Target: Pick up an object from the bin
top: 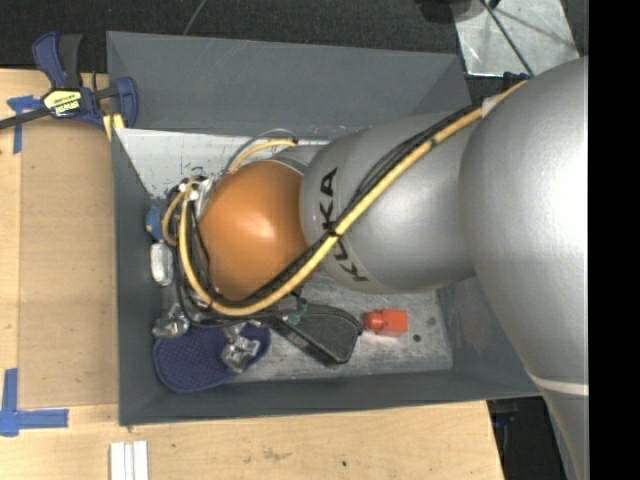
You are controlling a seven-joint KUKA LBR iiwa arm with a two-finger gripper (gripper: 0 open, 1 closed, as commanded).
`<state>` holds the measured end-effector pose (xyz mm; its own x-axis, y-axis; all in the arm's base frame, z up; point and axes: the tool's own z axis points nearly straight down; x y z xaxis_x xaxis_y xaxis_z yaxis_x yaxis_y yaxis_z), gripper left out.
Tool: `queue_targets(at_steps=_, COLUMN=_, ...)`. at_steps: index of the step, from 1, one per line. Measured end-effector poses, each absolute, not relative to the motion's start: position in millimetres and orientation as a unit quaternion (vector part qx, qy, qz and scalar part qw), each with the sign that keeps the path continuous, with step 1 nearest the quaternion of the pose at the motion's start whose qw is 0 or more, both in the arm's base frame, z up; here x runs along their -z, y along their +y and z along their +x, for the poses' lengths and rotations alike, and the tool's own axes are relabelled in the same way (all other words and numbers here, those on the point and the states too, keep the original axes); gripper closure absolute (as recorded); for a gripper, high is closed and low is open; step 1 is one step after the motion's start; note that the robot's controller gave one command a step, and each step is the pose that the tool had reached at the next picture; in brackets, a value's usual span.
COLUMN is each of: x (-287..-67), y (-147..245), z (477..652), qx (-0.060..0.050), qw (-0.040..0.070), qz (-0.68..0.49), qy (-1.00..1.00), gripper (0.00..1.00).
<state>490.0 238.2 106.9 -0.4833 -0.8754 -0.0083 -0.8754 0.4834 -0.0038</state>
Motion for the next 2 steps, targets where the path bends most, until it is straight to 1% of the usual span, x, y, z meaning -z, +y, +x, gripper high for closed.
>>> queue_targets(at_steps=1, x=-79.3, y=236.7, z=492.6, qx=0.007, qw=0.007, qz=-0.654, qy=0.756, gripper=0.00)
queue_targets(at_steps=2, x=-83.4, y=236.7, z=496.3, qx=0.002, qw=0.004, qz=-0.652, qy=0.758, gripper=0.00)
